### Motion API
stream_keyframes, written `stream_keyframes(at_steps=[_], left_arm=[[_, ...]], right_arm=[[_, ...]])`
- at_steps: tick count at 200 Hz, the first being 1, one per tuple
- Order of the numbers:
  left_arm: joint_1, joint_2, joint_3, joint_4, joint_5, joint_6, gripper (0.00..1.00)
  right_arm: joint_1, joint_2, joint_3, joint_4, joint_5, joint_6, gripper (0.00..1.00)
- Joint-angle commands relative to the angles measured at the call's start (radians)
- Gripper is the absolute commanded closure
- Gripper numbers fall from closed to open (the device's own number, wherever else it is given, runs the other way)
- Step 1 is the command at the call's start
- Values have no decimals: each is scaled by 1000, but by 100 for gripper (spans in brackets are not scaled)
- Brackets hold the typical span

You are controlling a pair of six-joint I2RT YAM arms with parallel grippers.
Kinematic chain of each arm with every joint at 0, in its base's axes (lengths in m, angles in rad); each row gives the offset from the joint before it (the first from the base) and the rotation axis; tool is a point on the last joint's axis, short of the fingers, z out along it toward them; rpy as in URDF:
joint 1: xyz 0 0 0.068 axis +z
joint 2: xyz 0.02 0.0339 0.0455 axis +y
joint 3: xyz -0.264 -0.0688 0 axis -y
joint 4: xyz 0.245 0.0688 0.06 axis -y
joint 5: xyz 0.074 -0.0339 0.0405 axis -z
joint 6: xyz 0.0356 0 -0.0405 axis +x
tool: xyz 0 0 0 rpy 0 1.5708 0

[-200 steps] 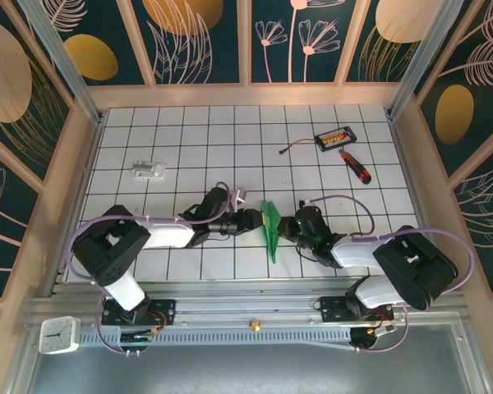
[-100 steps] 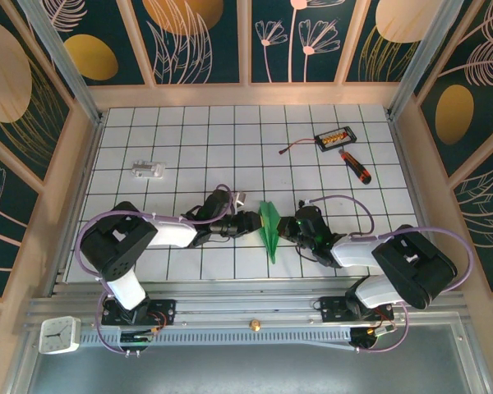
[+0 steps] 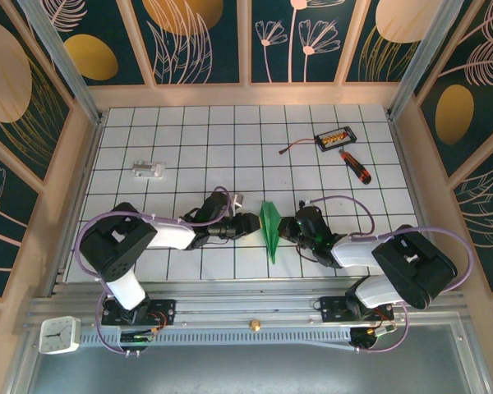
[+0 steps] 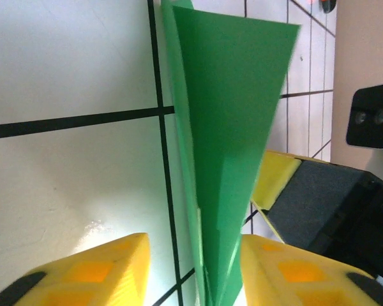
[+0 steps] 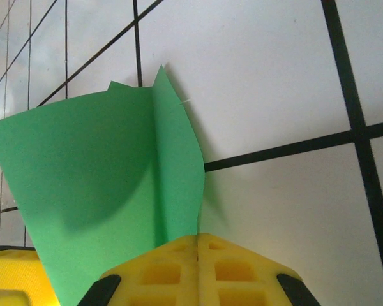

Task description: Fold a paper plane with a square sheet of paper (pick it up from the middle)

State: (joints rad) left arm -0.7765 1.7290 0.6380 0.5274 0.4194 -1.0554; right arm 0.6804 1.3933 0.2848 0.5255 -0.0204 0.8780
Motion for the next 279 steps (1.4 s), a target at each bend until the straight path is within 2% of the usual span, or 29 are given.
stream_keyframes(at_steps=[1, 34, 60, 114, 161, 279], left_arm=[[0, 46, 33, 37, 29, -4, 64], [3, 79, 68, 26, 30, 17, 75], [2, 91, 81, 40, 33, 20, 79], [33, 76, 75, 45, 35, 23, 100], [81, 15, 42, -9, 21, 51, 100], [140, -9, 19, -82, -19, 73, 100]], right_arm=[[-9, -8, -13, -3, 13, -5, 100], [-10, -8, -14, -5, 13, -5, 100], [-9, -7, -14, -6, 14, -5, 100], [-20, -30, 6, -32, 26, -18, 100], [-45, -79, 19, -46, 32, -35, 100], [-26, 167, 144, 59, 12, -21, 100]])
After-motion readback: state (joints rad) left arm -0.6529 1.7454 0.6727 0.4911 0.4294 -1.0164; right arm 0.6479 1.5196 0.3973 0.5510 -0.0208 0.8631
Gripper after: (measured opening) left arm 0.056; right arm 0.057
